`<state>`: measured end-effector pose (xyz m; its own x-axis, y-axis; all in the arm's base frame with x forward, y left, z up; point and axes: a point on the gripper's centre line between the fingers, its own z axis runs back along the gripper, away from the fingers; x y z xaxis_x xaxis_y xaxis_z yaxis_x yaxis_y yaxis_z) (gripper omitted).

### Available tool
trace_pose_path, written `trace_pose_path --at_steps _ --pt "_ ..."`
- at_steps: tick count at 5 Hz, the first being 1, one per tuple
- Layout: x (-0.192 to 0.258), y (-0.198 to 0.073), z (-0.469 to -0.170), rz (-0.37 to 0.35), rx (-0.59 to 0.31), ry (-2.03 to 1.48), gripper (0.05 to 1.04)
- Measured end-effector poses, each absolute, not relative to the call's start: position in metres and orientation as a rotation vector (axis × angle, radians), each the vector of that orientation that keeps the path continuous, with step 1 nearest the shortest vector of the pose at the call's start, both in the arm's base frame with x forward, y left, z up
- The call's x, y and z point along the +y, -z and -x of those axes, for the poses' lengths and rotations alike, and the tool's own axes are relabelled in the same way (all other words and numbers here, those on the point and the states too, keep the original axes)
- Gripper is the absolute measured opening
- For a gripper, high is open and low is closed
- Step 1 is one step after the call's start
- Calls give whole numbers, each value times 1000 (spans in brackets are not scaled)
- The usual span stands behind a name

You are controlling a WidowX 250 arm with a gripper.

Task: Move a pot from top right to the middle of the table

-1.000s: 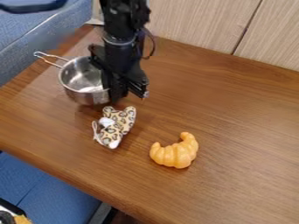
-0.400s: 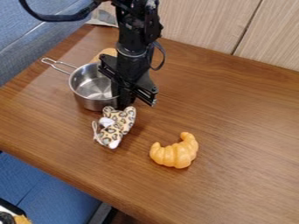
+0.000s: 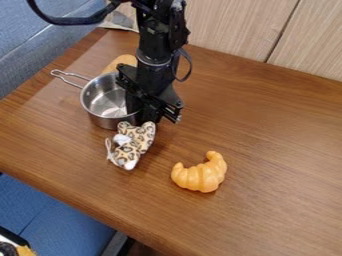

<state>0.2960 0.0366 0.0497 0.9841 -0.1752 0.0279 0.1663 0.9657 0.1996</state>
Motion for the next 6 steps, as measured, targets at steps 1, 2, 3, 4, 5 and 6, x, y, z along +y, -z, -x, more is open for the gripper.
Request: trace_pose_path --at_steps 1,2,3,4,5,6 --pt "34 -52 -296 -200 -36 185 881" --pt "35 -71 -296 -210 -76 189 1015" --pt "40 -95 -297 -219 -131 163 1009" --pt "39 -118 -301 -206 -197 160 1005" --pt "40 -119 -301 -207 -199 156 1005" --pt "40 -120 -301 -207 -201 156 1003"
